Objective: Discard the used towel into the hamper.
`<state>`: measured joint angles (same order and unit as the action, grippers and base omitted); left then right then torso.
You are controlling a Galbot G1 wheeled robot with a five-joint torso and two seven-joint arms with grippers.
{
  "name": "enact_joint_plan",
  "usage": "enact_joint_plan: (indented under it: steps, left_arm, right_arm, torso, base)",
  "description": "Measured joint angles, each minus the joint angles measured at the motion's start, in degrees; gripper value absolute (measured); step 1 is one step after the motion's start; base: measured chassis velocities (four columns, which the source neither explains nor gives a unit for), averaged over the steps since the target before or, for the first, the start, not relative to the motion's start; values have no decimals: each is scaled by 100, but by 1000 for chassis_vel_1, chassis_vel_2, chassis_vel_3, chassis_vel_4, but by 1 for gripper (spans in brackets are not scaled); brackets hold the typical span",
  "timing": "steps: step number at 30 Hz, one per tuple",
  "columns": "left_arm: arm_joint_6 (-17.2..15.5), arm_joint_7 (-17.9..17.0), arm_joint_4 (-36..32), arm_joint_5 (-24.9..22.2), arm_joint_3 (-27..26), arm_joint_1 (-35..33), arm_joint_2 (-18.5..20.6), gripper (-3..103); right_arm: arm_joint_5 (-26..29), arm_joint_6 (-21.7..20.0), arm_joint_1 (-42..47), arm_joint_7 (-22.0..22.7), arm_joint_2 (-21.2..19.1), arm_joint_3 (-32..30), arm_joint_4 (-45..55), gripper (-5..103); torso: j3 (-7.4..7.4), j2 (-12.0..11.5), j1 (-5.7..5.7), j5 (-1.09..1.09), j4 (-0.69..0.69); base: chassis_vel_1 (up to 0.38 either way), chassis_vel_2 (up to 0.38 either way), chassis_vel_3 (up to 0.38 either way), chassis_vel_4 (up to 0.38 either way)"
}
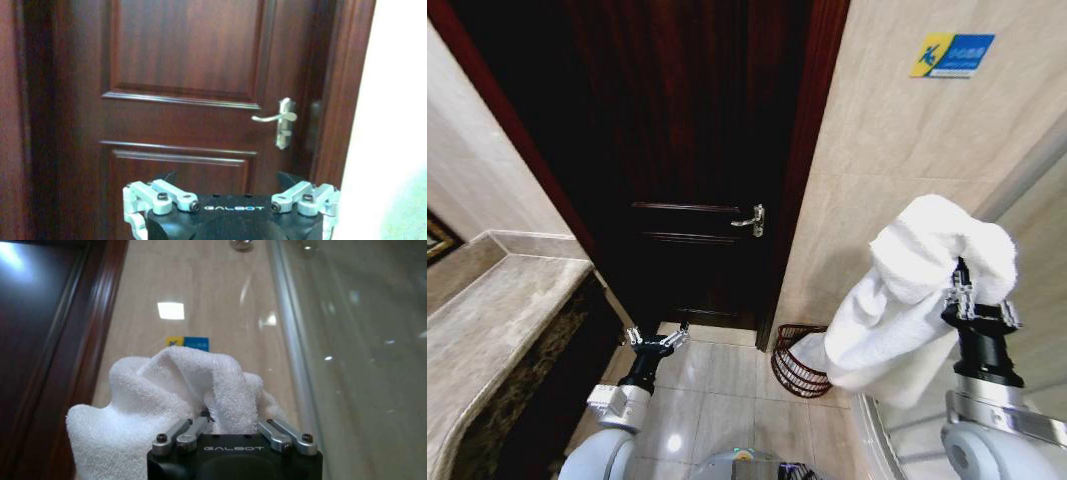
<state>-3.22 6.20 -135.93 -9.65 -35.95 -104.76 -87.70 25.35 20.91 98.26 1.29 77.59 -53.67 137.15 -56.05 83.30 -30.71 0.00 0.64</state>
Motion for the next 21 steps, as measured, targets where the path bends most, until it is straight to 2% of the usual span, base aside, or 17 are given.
enact_joint_plan:
  steps: [4,10,21]
  left_arm:
    - [0,0,0,0,0,0,0,100]
    - [0,0,0,0,0,0,0,100]
    - [0,0,0,0,0,0,0,100]
  right_arm:
    - [19,32,-13,-2,-10,4,0,20]
    - [37,168,-62,-44,-10,33,-22,20]
    - [37,104,-54,-62,-42,42,-11,20]
  torso:
    - [0,0,0,0,3]
    - [0,0,0,0,-2]
    - [0,0,1,0,0]
  base:
    - [-80,-65,-63,-69]
    - [-17,-8,-10,-10]
    - [0,0,0,0]
